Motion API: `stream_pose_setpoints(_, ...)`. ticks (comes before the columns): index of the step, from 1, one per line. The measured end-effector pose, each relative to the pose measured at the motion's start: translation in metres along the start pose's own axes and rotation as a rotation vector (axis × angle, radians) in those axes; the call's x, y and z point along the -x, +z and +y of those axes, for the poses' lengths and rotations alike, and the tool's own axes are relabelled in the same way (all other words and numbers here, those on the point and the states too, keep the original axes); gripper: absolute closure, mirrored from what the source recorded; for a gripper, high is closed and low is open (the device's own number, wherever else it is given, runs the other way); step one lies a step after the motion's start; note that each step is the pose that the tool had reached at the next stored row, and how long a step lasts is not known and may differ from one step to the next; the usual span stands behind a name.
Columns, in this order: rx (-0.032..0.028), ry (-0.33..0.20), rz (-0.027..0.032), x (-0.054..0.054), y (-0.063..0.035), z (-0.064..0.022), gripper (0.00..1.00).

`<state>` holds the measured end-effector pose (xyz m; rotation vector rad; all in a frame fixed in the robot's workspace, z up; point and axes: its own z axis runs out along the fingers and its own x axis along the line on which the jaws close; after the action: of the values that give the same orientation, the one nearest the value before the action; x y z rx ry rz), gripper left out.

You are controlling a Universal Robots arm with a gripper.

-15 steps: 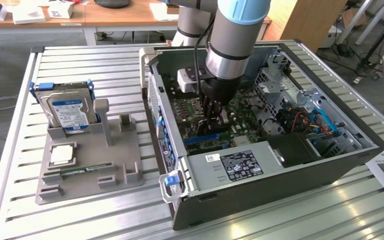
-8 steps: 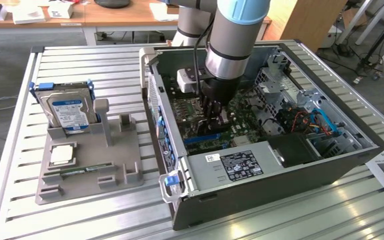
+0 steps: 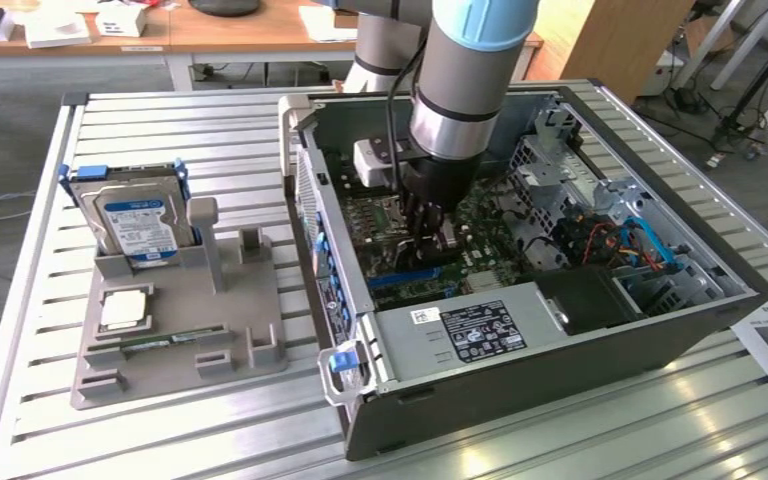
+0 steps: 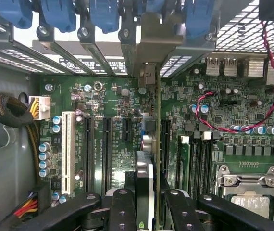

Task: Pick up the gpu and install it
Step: 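Insert the gpu into the slot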

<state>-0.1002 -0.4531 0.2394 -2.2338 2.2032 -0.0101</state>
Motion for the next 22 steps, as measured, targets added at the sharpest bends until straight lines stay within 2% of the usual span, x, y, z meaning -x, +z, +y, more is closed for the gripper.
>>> stream_pose_setpoints(1, -0.0019, 0.000, -0.0003, 0.0000, 0.0001, 0.0004, 0.72)
stream_pose_setpoints(8, -0.0019, -0.002, -0.0004, 0.0000, -0.0008, 0.0033, 0.72)
stream_pose_setpoints(9, -0.0034, -0.005, -0.0002, 0.0001, -0.0010, 0.0093, 0.72)
stream_pose_setpoints(22, -0.0053, -0.008, -0.0006, -0.0006, -0.0009, 0.0052, 0.72)
